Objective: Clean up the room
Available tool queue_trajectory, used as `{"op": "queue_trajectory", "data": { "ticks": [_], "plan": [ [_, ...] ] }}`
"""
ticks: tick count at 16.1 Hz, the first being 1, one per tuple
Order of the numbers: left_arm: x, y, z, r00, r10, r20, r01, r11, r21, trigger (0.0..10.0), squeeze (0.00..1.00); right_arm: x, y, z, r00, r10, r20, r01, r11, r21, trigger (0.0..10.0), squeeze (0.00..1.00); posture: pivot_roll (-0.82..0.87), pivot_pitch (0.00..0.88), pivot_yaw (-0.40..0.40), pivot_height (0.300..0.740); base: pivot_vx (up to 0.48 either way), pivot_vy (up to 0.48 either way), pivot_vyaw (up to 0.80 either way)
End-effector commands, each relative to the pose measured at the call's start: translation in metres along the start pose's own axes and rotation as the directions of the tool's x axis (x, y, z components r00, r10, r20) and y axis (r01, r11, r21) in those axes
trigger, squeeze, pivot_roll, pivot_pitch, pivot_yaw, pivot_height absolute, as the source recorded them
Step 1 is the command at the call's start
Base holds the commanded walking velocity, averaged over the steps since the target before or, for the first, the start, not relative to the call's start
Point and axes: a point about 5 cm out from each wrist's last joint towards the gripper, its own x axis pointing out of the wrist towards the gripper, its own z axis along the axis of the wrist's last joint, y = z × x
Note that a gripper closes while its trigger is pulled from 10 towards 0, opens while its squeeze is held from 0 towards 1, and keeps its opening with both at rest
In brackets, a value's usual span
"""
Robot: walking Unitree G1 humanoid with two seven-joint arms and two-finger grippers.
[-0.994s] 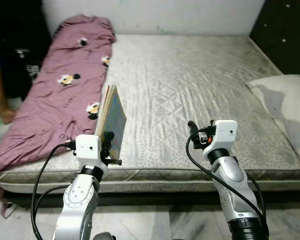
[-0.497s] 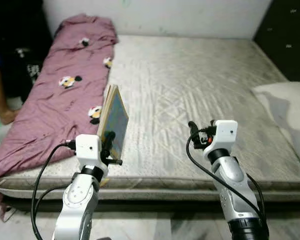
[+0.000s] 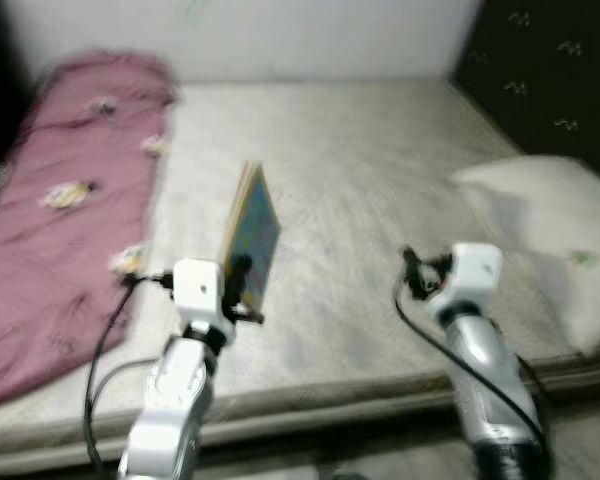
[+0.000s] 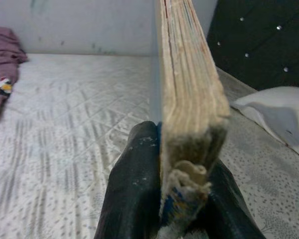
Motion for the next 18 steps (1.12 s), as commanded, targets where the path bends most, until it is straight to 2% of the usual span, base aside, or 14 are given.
{"op": "queue_trajectory", "data": {
  "ticks": [1,6,18],
  "plan": [
    [-0.0038,0.011,0.002,0.999,0.053,0.014,-0.053,0.998,0.019,10.0,0.0,-0.0001,0.0045,0.0013,1.0,0.02,0.004,-0.02,1.0,0.0,10.0,0.0,-0.05,0.041,-0.025,0.74,0.0,0.0,-0.8],
    [-0.0057,0.0124,0.0019,0.998,0.063,0.01,-0.063,0.998,0.029,10.0,0.0,0.0002,0.0053,0.0004,1.0,0.016,0.005,-0.016,1.0,0.002,10.0,0.0,-0.05,0.046,-0.019,0.74,0.0,0.0,0.0],
    [-0.0101,0.016,0.0017,0.996,0.091,0.011,-0.091,0.996,0.014,10.0,0.0,-0.0031,0.0045,-0.0036,0.999,0.035,-0.005,-0.036,0.999,-0.026,10.0,0.0,-0.05,0.046,-0.02,0.74,0.0,-0.362,0.0]
  ]
}}
